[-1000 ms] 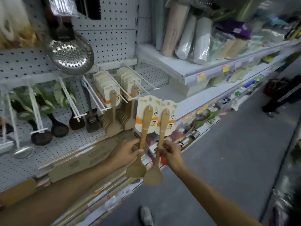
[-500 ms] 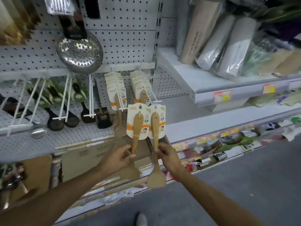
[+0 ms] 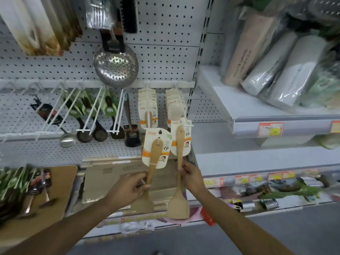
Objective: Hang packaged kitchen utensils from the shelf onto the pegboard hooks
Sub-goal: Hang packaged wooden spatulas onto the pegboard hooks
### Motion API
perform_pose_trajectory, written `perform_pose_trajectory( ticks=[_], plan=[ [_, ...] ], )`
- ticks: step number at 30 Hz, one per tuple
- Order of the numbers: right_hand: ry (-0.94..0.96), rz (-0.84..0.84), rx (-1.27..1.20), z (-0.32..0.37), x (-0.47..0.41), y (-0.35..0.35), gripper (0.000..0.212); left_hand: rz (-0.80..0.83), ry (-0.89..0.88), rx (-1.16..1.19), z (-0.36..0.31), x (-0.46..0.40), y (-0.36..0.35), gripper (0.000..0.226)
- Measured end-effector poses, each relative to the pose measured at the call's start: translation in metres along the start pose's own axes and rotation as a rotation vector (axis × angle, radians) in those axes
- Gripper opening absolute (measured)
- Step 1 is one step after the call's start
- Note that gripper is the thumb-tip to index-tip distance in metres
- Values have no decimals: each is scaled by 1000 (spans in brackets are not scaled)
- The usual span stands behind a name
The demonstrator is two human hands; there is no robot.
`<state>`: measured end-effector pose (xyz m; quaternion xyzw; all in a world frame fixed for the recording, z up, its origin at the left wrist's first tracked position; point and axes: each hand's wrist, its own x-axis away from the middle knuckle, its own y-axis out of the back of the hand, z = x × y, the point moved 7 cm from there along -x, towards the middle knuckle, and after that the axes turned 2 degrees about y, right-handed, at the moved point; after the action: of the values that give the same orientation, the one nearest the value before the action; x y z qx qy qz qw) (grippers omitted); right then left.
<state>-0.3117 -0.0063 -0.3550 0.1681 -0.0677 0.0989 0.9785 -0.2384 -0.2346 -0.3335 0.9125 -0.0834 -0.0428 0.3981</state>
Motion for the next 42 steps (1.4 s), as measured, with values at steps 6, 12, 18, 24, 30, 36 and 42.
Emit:
perform_pose_trajectory(
  ticks=[6, 12, 18, 24, 30, 36, 42],
  plan=[
    [30, -44, -44, 22, -34, -1, 13, -49, 28, 19, 2, 4, 4, 8],
    [-13, -74, 4, 25, -50, -5, 10, -36, 71, 15, 12, 11, 1, 13],
    [114, 167, 205, 54, -31, -29, 31, -12, 109, -1, 19, 14, -5, 14],
    [69, 571, -2, 50, 4, -89, 36, 25, 165, 68, 25, 22, -25, 9],
    [52, 360, -201, 51, 9, -92, 14, 34, 222, 124, 17, 20, -33, 5],
    [14, 271, -358, 54, 4, -92, 9, 2, 238, 235, 19, 15, -30, 5],
    [-31, 208, -423, 53, -5, -93, 8, 2, 311, 469, 33, 14, -40, 5]
  ],
)
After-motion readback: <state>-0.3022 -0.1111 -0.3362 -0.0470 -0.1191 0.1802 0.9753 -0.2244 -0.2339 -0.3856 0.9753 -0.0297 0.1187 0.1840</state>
